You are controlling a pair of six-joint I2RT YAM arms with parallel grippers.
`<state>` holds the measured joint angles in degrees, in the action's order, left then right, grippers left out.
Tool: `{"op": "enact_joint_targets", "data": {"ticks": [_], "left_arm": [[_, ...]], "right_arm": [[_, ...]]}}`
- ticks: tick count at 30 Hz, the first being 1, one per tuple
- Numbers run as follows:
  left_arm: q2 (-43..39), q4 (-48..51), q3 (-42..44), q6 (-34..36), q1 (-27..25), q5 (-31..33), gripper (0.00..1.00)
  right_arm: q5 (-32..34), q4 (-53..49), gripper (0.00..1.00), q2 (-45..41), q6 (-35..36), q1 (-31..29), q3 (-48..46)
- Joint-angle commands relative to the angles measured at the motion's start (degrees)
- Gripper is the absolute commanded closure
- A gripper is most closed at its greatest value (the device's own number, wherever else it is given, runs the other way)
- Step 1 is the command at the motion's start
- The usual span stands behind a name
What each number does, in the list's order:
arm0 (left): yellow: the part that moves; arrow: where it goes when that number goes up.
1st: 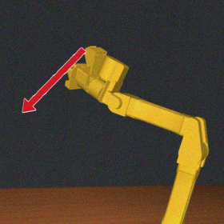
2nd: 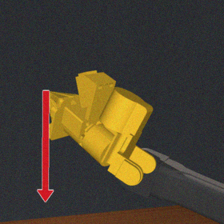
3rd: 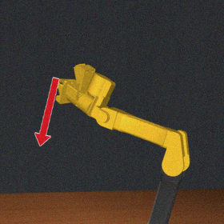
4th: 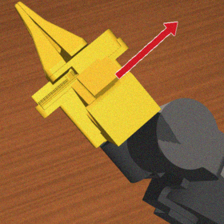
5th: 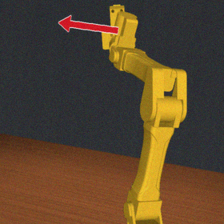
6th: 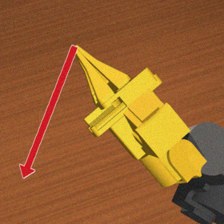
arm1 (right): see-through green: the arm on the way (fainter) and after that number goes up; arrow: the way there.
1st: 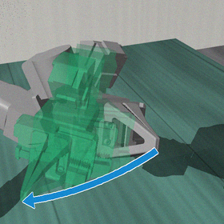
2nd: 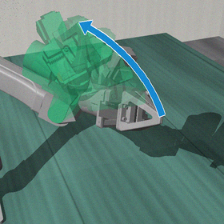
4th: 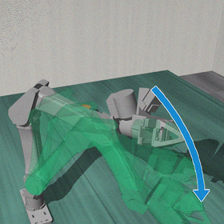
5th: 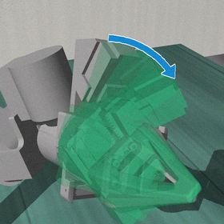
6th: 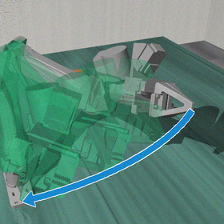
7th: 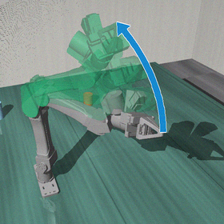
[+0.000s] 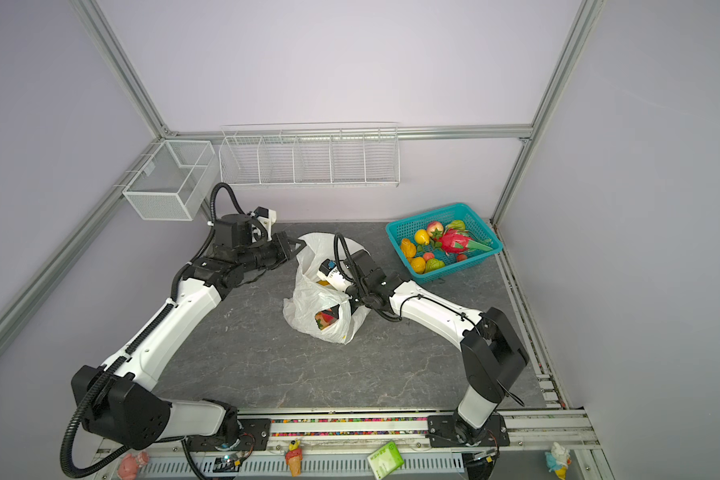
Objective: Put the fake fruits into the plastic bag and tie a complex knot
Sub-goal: 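Carry the peach with the right gripper into the bag opening, then open the right gripper to release the peach inside the bag, then move the right gripper back over the teal basket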
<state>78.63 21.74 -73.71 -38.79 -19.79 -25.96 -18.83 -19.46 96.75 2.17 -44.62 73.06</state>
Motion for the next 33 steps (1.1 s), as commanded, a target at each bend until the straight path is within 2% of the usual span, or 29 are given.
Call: {"op": "enact_joint_targets", "data": {"ticks": [1, 5, 12, 17, 21, 25, 29, 33], "left_arm": [[-0.9, 0.7, -1.2, 0.5, -0.2, 0.3, 1.00], [-1.0, 1.0, -1.4, 0.9, -0.2, 0.8, 1.00], [-1.1, 1.2, -1.3, 1.2, 0.0, 1.5, 1.00], [-1.6, 1.2, -1.1, 1.7, 0.2, 2.0, 1.00], [-1.7, 1.2, -1.0, 1.9, 0.4, 2.5, 1.00], [-1.5, 1.2, -0.9, 1.8, 0.5, 2.6, 1.00], [-1.3, 1.2, -0.9, 1.7, 0.5, 2.5, 1.00], [-1.1, 1.2, -0.7, 1.9, 0.5, 2.7, 1.00]], "right_arm": [[2.4, -0.7, 0.42, 1.6, 4.1, 0.0, 0.7], [2.1, -3.4, 0.38, 1.8, 6.1, 0.5, -0.3], [4.8, -4.1, 0.28, 1.3, 4.8, 2.4, -1.5], [3.4, -5.2, 0.23, -0.9, 4.5, 4.4, -2.0], [-1.3, -4.4, 0.21, -4.4, 3.5, 6.7, -3.8], [-10.3, 0.9, 0.21, -9.2, -0.5, 9.8, -7.1], [-17.5, 8.3, 0.21, -13.2, -7.6, 13.0, -9.7], [-18.4, 13.9, 0.19, -16.2, -16.3, 17.2, -10.9]]}}
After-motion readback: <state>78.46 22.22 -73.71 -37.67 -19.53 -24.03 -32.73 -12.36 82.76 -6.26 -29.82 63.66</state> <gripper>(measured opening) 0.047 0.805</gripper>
